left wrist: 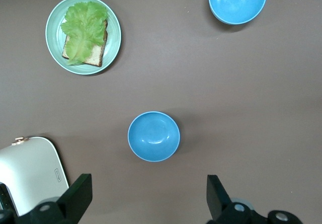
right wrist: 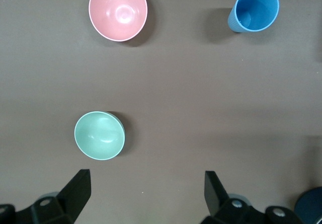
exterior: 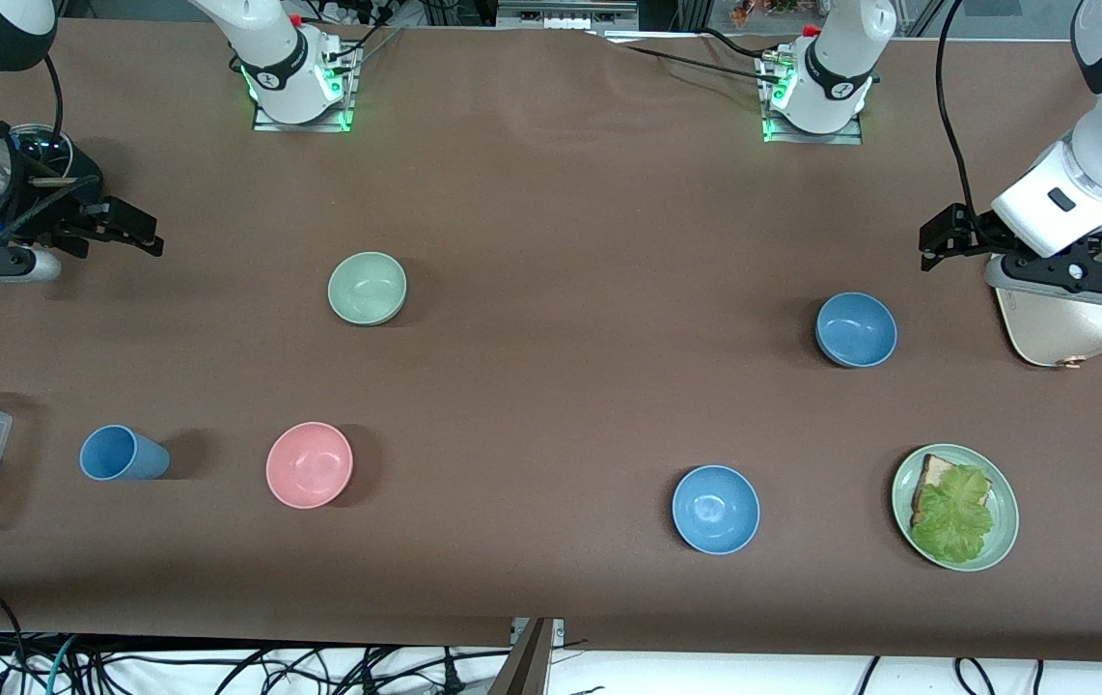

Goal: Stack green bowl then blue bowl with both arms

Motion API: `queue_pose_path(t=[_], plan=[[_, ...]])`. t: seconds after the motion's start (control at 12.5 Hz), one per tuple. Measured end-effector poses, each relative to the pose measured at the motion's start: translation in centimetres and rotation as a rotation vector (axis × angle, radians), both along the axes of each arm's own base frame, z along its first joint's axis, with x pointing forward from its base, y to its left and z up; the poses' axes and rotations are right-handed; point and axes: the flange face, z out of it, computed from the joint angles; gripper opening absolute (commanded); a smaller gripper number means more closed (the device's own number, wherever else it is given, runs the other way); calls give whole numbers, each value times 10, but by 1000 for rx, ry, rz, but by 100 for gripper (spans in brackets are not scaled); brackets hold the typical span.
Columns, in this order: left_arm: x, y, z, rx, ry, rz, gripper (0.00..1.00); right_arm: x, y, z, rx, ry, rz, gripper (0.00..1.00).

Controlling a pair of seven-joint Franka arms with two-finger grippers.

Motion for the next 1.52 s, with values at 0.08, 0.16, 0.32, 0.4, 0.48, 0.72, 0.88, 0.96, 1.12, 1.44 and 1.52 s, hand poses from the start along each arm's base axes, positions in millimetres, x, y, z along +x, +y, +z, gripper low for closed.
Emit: queue_pose_path(t=[0.08, 0.16, 0.32, 0.4, 0.48, 0.72, 0.88, 0.96, 1.12, 1.44, 1.52], plan=[[0, 1, 0, 0, 0, 3, 100, 0, 0, 0, 0, 0, 2, 100], [0, 3, 0, 0, 0, 9, 100, 0, 0, 0, 0, 0, 3, 100], [1, 11, 0, 0, 0, 24, 100, 0, 0, -2, 0, 5, 4, 100], [1, 14, 0, -2, 2, 30, 100, -1, 0, -3, 0, 6, 4, 100], [1, 16, -1, -10, 6, 37, 100, -1, 0, -3, 0, 6, 4, 100], [1, 19, -4, -21, 15, 47, 100, -1, 0, -3, 0, 7, 5, 100], [1, 20, -4, -21, 16, 51, 100, -1, 0, -3, 0, 7, 4, 100], [1, 21, -4, -21, 16, 53, 100, -1, 0, -3, 0, 7, 4, 100], [1, 22, -4, -21, 17, 55, 100, -1, -1, -3, 0, 6, 4, 100], [1, 24, -5, -21, 18, 58, 100, -1, -1, -9, 0, 13, 3, 100], [1, 24, -5, -21, 18, 59, 100, -1, 0, -18, 0, 15, 3, 100]])
